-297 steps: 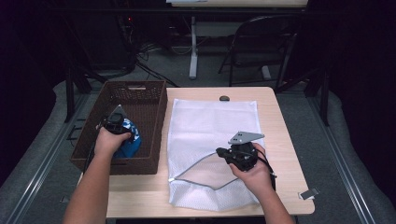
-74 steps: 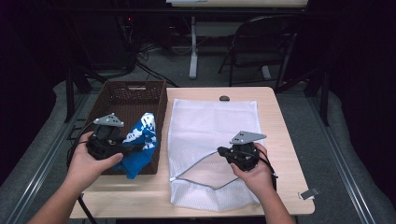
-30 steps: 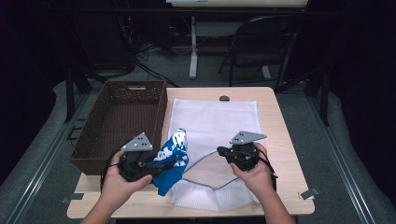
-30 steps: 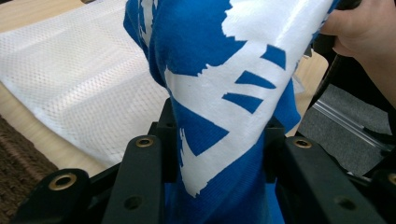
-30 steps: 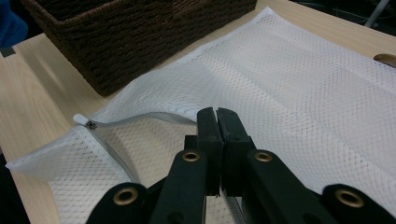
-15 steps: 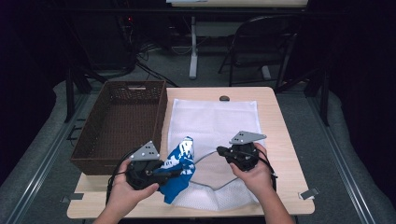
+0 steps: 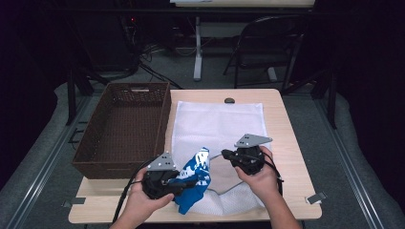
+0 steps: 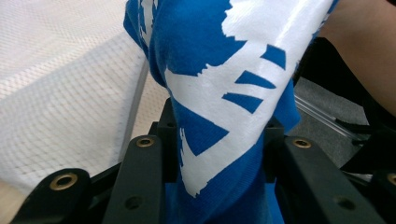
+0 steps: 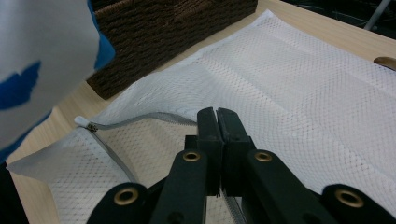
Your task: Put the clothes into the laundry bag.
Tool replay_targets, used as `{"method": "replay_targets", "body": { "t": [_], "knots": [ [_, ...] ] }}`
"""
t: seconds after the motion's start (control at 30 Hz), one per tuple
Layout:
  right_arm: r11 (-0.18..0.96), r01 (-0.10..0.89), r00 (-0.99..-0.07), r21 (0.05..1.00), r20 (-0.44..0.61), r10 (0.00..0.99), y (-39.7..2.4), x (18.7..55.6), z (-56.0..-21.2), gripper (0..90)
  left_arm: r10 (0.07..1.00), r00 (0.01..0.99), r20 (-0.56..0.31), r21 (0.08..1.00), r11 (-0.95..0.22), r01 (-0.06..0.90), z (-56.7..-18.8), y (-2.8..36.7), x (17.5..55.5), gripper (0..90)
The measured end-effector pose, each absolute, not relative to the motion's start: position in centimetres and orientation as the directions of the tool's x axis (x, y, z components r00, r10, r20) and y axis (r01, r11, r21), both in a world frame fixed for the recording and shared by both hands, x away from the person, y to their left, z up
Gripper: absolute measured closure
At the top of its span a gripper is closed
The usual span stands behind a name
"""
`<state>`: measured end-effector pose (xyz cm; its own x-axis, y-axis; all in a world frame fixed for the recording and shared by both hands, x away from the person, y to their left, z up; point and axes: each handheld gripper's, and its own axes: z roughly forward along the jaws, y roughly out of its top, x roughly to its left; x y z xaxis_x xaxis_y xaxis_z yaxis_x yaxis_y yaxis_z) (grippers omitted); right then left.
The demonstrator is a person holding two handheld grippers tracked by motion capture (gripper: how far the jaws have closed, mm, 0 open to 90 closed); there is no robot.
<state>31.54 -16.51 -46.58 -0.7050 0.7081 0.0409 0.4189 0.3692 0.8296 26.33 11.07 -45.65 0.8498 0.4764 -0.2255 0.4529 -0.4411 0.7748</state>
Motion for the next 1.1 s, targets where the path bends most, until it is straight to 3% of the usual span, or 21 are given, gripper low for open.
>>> {"method": "replay_targets", "body": {
  "t": [1.1],
  "knots": [
    [0.363, 0.404, -0.707, 0.840, 0.035, 0.706, -16.5, 31.3, -46.2, 89.1, 0.438, 0.872, -0.218, 0.744, -0.504, 0.439, -51.3, 7.0, 26.4, 64.3]
  ]
}}
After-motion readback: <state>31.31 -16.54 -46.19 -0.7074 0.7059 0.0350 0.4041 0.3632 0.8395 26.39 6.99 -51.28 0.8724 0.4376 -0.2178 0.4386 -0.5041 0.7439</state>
